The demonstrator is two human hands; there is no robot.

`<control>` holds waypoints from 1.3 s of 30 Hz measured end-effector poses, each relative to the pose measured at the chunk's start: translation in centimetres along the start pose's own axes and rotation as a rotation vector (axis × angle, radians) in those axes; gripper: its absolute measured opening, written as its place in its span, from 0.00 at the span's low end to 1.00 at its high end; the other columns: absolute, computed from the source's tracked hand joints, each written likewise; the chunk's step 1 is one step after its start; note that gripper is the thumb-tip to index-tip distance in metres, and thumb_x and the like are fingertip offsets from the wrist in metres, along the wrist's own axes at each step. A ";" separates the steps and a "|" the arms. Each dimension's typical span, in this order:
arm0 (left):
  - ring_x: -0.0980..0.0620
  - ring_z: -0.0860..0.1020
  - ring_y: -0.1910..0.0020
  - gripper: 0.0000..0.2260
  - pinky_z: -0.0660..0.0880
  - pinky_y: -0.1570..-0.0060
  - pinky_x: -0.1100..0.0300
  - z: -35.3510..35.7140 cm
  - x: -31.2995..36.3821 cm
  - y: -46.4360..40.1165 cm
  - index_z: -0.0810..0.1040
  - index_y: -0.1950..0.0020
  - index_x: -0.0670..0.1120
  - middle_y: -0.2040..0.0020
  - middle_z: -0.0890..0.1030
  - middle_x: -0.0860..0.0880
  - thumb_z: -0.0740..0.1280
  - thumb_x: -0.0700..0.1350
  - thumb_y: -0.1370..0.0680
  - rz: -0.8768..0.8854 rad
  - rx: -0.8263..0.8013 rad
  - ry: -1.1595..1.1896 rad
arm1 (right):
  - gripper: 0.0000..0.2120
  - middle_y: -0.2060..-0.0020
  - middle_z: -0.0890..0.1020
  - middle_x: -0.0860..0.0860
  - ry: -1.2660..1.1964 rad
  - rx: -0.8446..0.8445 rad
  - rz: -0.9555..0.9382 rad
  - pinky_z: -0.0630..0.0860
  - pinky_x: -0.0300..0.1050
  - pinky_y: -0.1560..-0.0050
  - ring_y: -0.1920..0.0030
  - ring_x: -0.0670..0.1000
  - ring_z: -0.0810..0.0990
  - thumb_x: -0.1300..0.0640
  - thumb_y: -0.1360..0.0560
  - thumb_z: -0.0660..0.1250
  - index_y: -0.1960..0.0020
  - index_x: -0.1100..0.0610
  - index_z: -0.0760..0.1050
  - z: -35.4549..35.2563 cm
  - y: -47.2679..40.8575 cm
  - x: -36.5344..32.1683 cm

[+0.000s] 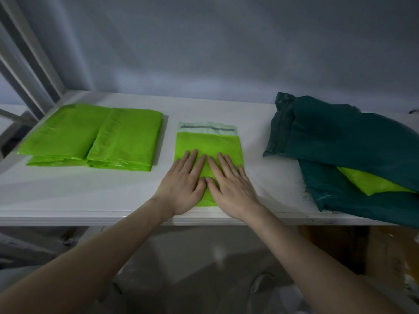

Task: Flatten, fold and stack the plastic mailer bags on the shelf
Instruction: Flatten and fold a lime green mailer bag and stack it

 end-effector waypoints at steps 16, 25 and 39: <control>0.44 0.62 0.27 0.32 0.59 0.30 0.54 -6.1 -1.6 -2.5 0.60 0.26 0.44 0.24 0.58 0.44 0.48 0.58 0.26 -0.108 0.217 0.220 | 0.32 0.26 0.59 0.53 -0.173 0.192 0.129 0.62 0.51 0.30 0.27 0.55 0.58 0.47 0.23 0.60 0.24 0.55 0.52 -5.3 -2.2 2.8; 0.45 0.59 0.26 0.24 0.49 0.28 0.62 -4.7 -1.9 -8.8 0.61 0.27 0.38 0.26 0.61 0.40 0.51 0.44 0.22 0.012 0.082 0.229 | 0.27 0.24 0.55 0.54 -0.014 0.169 -0.053 0.51 0.49 0.25 0.24 0.52 0.54 0.53 0.20 0.55 0.24 0.58 0.53 -5.3 -8.7 1.3; 0.53 0.46 0.23 0.24 0.44 0.27 0.54 -0.5 -3.9 -9.1 0.47 0.23 0.47 0.22 0.46 0.51 0.45 0.52 0.18 -0.142 -0.012 0.000 | 0.25 0.23 0.46 0.47 0.045 -0.003 0.002 0.41 0.50 0.25 0.24 0.46 0.44 0.50 0.18 0.46 0.23 0.51 0.45 -0.6 -10.6 1.7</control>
Point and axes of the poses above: each hand's wrist, its own y-axis away from the middle knuckle, its own z-axis out of the palm, x = y × z, the point moved 9 cm from there along -y, towards the middle knuckle
